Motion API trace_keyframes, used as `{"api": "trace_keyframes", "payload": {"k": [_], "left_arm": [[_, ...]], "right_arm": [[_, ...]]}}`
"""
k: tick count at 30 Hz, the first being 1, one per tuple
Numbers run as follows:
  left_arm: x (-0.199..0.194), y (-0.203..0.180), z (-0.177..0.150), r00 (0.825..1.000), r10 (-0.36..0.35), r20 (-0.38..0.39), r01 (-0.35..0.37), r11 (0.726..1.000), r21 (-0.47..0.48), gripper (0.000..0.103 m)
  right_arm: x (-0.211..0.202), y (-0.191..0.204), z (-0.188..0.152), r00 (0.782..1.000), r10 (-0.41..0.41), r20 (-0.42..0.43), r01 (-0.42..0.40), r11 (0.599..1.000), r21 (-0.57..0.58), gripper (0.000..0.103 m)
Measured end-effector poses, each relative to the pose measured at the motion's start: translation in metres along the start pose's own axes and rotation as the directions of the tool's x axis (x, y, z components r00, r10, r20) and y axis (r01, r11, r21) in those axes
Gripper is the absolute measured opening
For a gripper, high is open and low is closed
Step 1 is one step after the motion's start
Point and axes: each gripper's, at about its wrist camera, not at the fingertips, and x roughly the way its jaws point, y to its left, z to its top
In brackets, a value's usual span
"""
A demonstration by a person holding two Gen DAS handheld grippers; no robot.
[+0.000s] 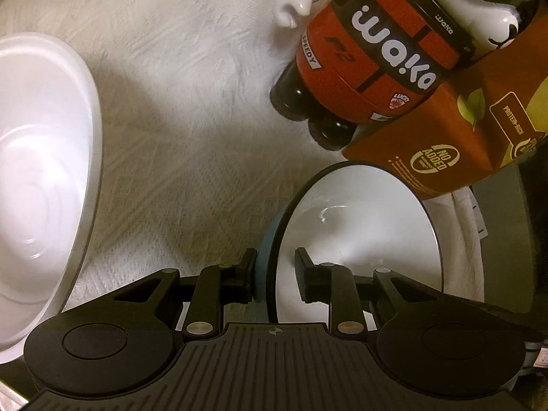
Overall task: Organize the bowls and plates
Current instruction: 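Lift the blue bowl with the left tool and carry it toward the stack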
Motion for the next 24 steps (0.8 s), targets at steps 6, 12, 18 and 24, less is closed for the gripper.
{"api": "trace_keyframes", "payload": {"k": [6,12,18,24], "left_arm": [[-0.001,-0.005,0.001,0.999,0.042,0.016,-0.042,0.999,0.020,0.028],[0.001,-0.005,0.004,1.000,0.023,0.018,-0.023,1.000,0.004,0.035],[-0.003,-0.009,0.004,1.000,0.019,0.006,-0.019,1.000,-0.014,0.036],[-0.035,-0.027,0.000,0.998,0.022,0.065,-0.023,1.000,0.016,0.036]], "right_arm": [[0.001,0.006,0.004,1.000,-0.011,0.019,0.011,0.999,-0.032,0.037],[0.004,0.000,0.005,1.000,0.023,0.011,-0.023,1.000,-0.021,0.037],[0.001,0.002,0.005,1.000,0.010,0.011,-0.010,1.000,-0.014,0.038],[-0.023,0.004,0.005,0.998,0.048,0.040,-0.047,0.999,-0.006,0.038]]}}
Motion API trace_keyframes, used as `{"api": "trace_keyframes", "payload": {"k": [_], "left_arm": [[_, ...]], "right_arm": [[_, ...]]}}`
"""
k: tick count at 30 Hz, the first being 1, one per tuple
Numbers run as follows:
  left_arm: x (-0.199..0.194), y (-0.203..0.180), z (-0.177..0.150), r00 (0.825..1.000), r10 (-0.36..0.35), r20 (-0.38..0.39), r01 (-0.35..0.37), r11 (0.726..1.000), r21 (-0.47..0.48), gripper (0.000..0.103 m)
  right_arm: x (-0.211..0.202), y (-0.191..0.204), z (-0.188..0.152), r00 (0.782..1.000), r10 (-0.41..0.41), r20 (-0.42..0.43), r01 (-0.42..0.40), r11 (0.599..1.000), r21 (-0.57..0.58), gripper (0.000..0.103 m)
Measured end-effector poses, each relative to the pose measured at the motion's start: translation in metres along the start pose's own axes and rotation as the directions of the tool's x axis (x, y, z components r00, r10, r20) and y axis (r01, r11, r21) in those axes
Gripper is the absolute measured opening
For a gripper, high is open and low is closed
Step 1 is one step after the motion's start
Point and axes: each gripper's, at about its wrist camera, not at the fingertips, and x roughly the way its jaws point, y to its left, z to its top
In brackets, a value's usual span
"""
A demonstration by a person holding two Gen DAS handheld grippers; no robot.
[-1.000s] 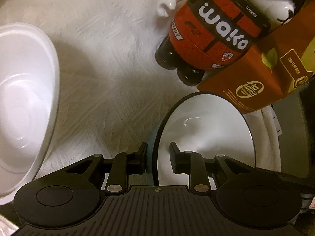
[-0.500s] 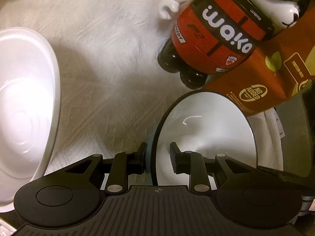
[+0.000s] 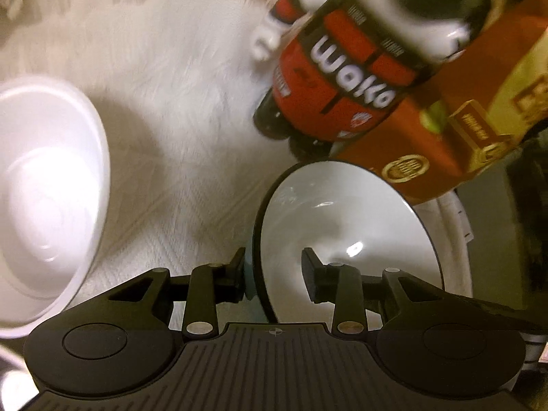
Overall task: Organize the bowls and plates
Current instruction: 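Lift the blue bowl with the left tool and carry it toward the stack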
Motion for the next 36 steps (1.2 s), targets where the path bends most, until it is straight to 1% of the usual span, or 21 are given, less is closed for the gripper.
{"api": "trace_keyframes", "payload": {"k": [2,5,7,12,16,18,22,27,32,36], "left_arm": [[-0.014,-0.008,-0.001,1.000,0.012,0.024,-0.012,1.000,0.012,0.036],[-0.040,-0.022,-0.006,0.996,0.039,0.076,-0.043,0.998,0.053,0.036],[-0.056,-0.025,-0.010,0.995,0.040,0.087,-0.045,0.997,0.063,0.037],[-0.088,-0.029,-0.024,0.996,0.017,0.089,-0.026,0.995,0.092,0.036],[-0.107,-0.025,-0.046,0.997,-0.032,0.069,0.025,0.995,0.098,0.036],[-0.111,-0.024,-0.059,0.998,-0.051,0.047,0.046,0.994,0.095,0.036],[-0.111,-0.019,-0.088,0.998,-0.060,0.003,0.059,0.993,0.105,0.036],[-0.100,-0.010,-0.116,0.997,-0.052,-0.054,0.058,0.993,0.107,0.036],[-0.083,-0.004,-0.128,0.993,-0.043,-0.105,0.055,0.992,0.110,0.036],[-0.078,0.002,-0.130,0.994,-0.042,-0.097,0.050,0.995,0.091,0.035]], "right_arm": [[-0.010,0.005,-0.002,1.000,-0.001,0.017,0.002,1.000,-0.012,0.039],[-0.026,0.012,-0.007,0.999,0.022,0.041,-0.021,0.999,-0.034,0.039],[-0.036,0.014,-0.011,0.998,0.038,0.055,-0.036,0.998,-0.048,0.039],[-0.067,0.026,-0.026,0.994,0.065,0.084,-0.058,0.995,-0.081,0.039],[-0.087,0.036,-0.043,0.993,0.061,0.099,-0.049,0.992,-0.120,0.039],[-0.090,0.038,-0.055,0.994,0.048,0.095,-0.035,0.991,-0.130,0.039],[-0.092,0.039,-0.083,0.997,0.013,0.074,-0.002,0.989,-0.151,0.039],[-0.083,0.032,-0.113,1.000,-0.014,0.019,0.016,0.993,-0.115,0.039],[-0.071,0.022,-0.128,0.999,-0.039,-0.030,0.037,0.997,-0.064,0.039],[-0.065,0.022,-0.133,0.999,-0.045,-0.027,0.043,0.996,-0.076,0.039]]}}
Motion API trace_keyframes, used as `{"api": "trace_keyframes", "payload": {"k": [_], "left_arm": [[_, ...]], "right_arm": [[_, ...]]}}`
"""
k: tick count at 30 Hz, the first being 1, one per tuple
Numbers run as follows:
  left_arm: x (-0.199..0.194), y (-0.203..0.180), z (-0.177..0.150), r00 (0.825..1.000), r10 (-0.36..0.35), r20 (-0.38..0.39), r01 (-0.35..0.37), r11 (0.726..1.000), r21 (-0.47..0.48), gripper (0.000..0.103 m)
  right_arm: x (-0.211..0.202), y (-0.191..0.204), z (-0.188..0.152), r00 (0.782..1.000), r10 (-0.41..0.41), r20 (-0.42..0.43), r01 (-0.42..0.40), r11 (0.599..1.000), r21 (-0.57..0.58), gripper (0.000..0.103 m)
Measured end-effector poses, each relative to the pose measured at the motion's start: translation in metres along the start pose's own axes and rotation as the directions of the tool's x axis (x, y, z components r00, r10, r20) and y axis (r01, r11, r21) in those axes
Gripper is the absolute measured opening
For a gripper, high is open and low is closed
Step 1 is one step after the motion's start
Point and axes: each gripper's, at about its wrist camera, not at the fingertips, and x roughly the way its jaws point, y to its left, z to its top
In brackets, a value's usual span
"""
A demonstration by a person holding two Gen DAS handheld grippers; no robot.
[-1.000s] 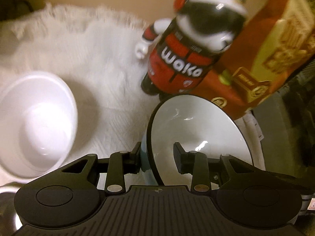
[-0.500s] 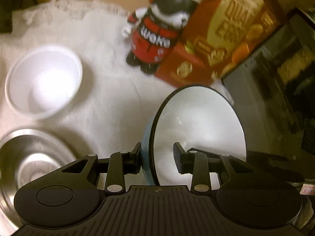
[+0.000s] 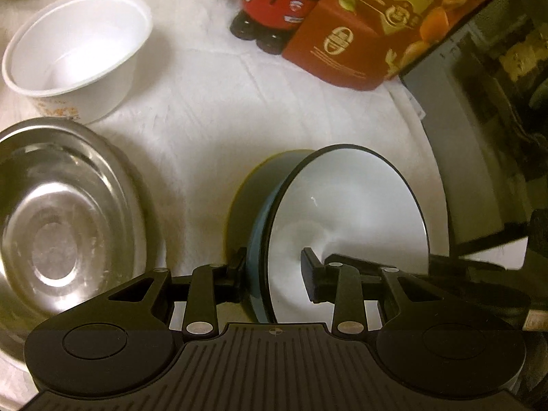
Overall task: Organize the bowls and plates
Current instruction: 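Lift the blue bowl with the left tool and carry it toward the stack, then lower the blue bowl onto the stack and open the left tool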
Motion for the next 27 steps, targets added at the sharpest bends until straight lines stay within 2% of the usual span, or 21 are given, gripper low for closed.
{"api": "trace_keyframes", "payload": {"k": [5,10,14,23,27], "left_arm": [[-0.007,0.007,0.004,1.000,-0.001,0.025,0.002,1.000,-0.017,0.030],[-0.013,0.009,0.005,0.999,-0.005,0.040,0.007,1.000,-0.031,0.028],[-0.016,0.007,0.004,0.999,0.007,0.045,-0.006,1.000,-0.026,0.027],[-0.017,0.005,0.005,0.999,0.024,0.047,-0.022,0.999,-0.028,0.027],[-0.026,0.002,0.009,0.996,0.027,0.081,-0.026,0.999,-0.019,0.026]], "right_arm": [[0.005,0.008,0.003,0.999,-0.047,0.012,0.048,0.997,-0.053,0.039],[0.003,0.007,0.007,0.999,-0.052,0.017,0.053,0.996,-0.075,0.039],[-0.004,0.009,0.008,0.995,-0.082,0.054,0.087,0.991,-0.102,0.039],[-0.018,0.006,0.011,0.992,-0.080,0.097,0.090,0.991,-0.103,0.039],[-0.026,0.010,0.010,0.986,-0.095,0.138,0.113,0.985,-0.128,0.041]]}}
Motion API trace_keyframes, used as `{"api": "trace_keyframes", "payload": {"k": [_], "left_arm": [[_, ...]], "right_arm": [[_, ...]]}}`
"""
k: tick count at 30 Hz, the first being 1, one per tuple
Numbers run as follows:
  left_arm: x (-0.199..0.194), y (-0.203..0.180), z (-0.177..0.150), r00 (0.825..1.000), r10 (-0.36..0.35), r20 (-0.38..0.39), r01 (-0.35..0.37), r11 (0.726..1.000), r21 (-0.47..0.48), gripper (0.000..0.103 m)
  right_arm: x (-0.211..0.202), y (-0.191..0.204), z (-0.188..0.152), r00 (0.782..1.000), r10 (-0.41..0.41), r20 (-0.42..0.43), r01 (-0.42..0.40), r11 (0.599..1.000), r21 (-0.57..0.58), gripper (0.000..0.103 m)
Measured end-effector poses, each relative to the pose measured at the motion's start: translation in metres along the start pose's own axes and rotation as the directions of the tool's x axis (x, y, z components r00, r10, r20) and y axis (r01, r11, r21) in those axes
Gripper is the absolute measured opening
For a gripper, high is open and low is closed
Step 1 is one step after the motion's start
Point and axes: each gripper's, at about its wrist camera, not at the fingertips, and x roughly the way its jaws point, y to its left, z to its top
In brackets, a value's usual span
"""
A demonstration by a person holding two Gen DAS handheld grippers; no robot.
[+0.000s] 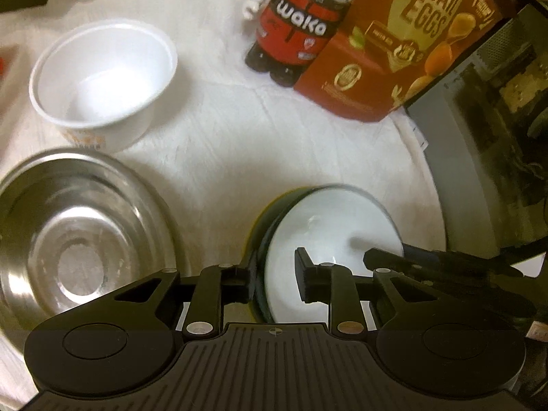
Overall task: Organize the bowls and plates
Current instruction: 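Lower the blue bowl onto the stack and open the left tool, then move the left tool to the white bowl rim and close on it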
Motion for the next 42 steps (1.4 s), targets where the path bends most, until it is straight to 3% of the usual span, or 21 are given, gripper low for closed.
{"api": "trace_keyframes", "payload": {"k": [10,16,21,26,29,34,39,42], "left_arm": [[-0.013,0.010,0.008,0.999,-0.039,0.029,0.040,0.999,-0.021,0.024],[-0.035,0.038,0.016,0.994,-0.023,0.108,0.033,0.995,-0.091,0.024],[-0.063,0.080,0.025,0.976,0.057,0.208,-0.016,0.981,-0.192,0.024],[-0.084,0.125,0.036,0.942,0.195,0.272,-0.117,0.954,-0.277,0.024],[-0.084,0.146,0.054,0.934,0.242,0.263,-0.162,0.943,-0.292,0.024],[-0.057,0.162,0.086,0.945,0.241,0.221,-0.178,0.947,-0.268,0.024],[-0.031,0.177,0.098,0.949,0.266,0.167,-0.223,0.945,-0.239,0.025],[-0.019,0.181,0.101,0.958,0.248,0.143,-0.210,0.947,-0.242,0.025]], "right_arm": [[-0.002,0.007,0.007,0.999,-0.021,0.034,0.022,0.999,-0.031,0.042],[-0.010,0.013,0.024,0.993,-0.057,0.102,0.061,0.997,-0.036,0.042],[-0.013,0.038,0.044,0.988,-0.055,0.147,0.066,0.995,-0.072,0.042],[0.003,0.077,0.065,0.990,-0.018,0.137,0.030,0.996,-0.088,0.050],[0.023,0.101,0.080,0.996,0.006,0.094,0.002,0.997,-0.082,0.050],[0.069,0.140,0.108,0.999,0.017,0.032,-0.015,0.997,-0.072,0.050],[0.116,0.162,0.129,1.000,0.013,-0.006,-0.013,1.000,-0.025,0.050],[0.144,0.166,0.133,0.999,0.004,-0.048,-0.004,1.000,-0.006,0.050]]}}
